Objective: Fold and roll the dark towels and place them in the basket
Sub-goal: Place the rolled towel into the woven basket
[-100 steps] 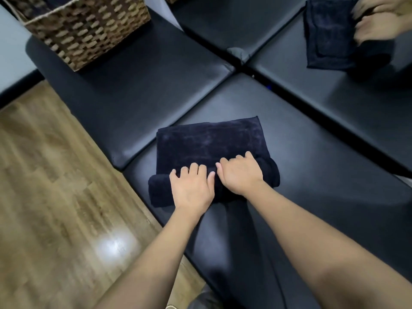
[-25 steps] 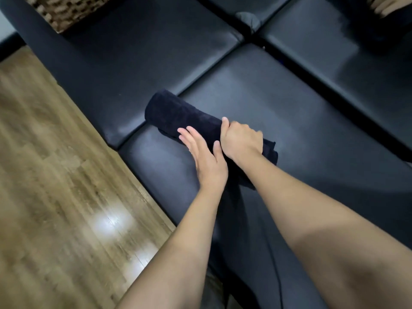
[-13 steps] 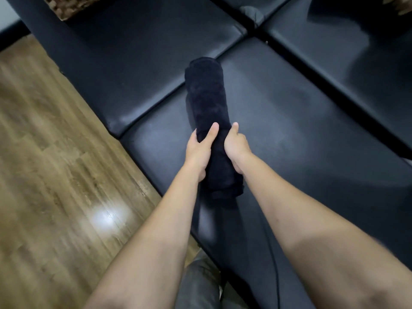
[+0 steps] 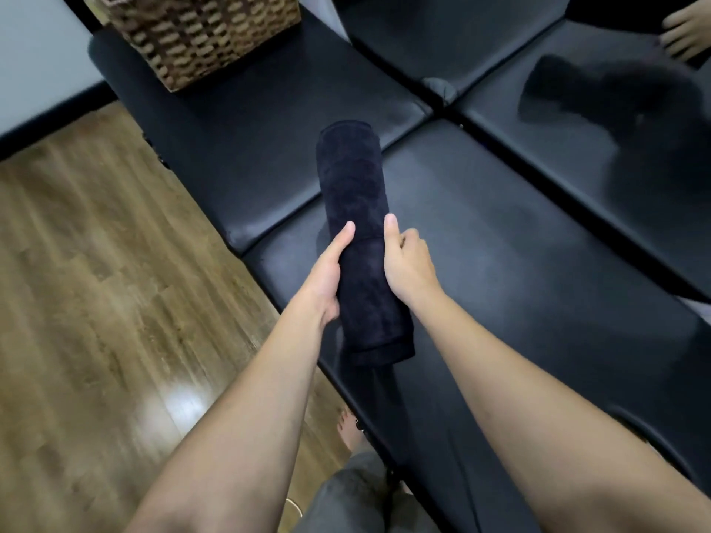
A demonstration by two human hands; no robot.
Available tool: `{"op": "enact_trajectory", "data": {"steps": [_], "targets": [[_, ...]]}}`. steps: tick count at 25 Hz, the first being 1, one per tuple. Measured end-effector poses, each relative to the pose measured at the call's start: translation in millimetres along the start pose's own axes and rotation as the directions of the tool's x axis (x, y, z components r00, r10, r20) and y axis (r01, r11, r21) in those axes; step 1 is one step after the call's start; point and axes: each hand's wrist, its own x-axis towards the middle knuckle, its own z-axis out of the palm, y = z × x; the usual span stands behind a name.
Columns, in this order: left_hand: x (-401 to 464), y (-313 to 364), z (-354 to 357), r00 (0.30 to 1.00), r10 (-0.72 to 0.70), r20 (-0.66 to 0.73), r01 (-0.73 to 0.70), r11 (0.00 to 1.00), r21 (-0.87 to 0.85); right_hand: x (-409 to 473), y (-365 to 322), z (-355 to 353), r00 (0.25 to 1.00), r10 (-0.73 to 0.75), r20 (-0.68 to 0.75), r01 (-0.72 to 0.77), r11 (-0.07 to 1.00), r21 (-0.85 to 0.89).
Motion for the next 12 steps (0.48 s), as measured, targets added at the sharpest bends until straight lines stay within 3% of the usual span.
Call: {"op": "enact_trajectory", "data": {"steps": [1,3,5,9,12], "targets": [[-6,5,4,0.999,0.038,0.013,-0.038,0.999,0.007,-2,-9,-6,1.000,0.005,0.028,-0.008,0.994,0.105],[-20,19,13,0.993,0.108,0.043,-0.109,0.993,0.039,-10,-32,-25,0.976,0.010,0.220,-0.092,0.925,0.368],[-39,35,26,0.977,0.196,0.083,-0.203,0.976,0.079,-21,-56,-44,0.928,-0.114,0.355,-0.085,0.861,0.501],[-80,57,47,0.914,0.402,0.058,-0.406,0.896,0.181,-55,-91,-68,0.949,-0.261,0.177,0.105,0.791,0.603],[-107,60,51,0.884,0.459,0.087,-0.467,0.863,0.191,-82,-105,-77,0.930,-0.351,0.107,0.228,0.781,0.581]]}}
